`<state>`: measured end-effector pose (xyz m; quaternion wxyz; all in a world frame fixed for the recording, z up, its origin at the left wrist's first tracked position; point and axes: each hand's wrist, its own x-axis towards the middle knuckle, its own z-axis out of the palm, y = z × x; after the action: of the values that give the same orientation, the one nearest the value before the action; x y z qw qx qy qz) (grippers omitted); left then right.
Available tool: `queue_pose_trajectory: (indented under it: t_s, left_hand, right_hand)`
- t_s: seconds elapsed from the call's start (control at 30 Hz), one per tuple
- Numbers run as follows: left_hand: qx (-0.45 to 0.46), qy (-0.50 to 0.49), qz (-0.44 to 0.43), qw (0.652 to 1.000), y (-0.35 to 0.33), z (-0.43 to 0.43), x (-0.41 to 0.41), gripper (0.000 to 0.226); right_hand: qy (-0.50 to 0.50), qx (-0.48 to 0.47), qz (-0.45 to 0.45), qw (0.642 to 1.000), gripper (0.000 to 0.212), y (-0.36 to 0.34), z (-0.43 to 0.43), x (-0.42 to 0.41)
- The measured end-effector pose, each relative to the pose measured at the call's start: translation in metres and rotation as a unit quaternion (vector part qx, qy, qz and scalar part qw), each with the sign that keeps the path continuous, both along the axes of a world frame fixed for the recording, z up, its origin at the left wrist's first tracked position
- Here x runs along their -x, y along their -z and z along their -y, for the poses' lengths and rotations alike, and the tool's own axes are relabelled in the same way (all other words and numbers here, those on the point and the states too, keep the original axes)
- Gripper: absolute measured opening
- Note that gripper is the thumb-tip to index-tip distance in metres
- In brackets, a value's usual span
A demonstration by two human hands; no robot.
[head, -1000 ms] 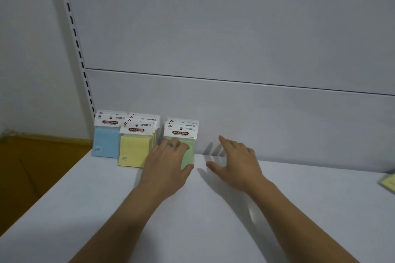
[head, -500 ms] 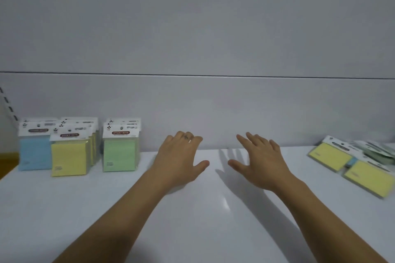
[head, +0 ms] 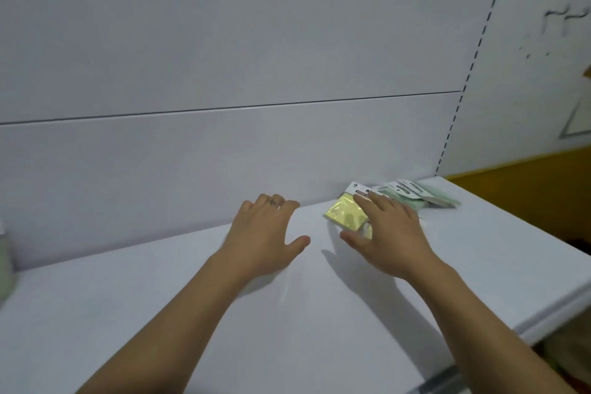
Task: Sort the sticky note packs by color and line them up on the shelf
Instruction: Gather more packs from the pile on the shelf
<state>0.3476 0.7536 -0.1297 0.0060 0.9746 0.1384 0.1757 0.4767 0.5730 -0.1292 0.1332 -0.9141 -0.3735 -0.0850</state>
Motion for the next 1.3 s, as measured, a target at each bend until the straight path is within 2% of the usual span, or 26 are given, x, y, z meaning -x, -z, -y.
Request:
queue_pose_trajectory:
  t_s: [0.43, 0.6, 0.77, 0.9, 1.0, 1.17, 1.3]
  left_hand:
    - [-0.007, -0.025, -0.026, 0.999, 0.012, 0.076, -0.110, 0.060]
    - [0.023, -0.081, -0.033, 0.996, 0.023, 0.078, -0.130, 0.059]
    - [0.076, -0.109, 0.001, 0.991, 0.043, 0.084, -0.137, 0.051]
    - [0.140, -0.117, 0.028, 0.983, 0.059, 0.087, -0.139, 0.046]
    - [0.141, -0.105, 0.041, 0.984, 0.066, 0.085, -0.137, 0.045]
    - [0.174, -0.117, 0.029, 0.977, 0.071, 0.075, -0.136, 0.065]
    - [0.155, -0.139, 0.030, 0.978, 0.071, 0.074, -0.139, 0.064]
  right_hand:
    - [0.070, -0.023, -0.057, 0.996, 0.072, 0.026, 0.090, -0.094]
    - [0.088, -0.031, -0.069, 0.993, 0.071, 0.033, 0.097, -0.126]
    - [0.104, -0.095, -0.074, 0.987, 0.056, 0.040, 0.094, -0.147]
    - [0.113, -0.099, -0.084, 0.985, 0.064, 0.040, 0.086, -0.165]
    - [0.117, -0.090, -0.080, 0.986, 0.067, 0.042, 0.079, -0.174]
    - [0.122, -0.042, -0.029, 0.991, 0.063, 0.049, 0.077, -0.180]
    - [0.121, -0.033, 0.057, 0.990, 0.042, 0.050, 0.081, -0.176]
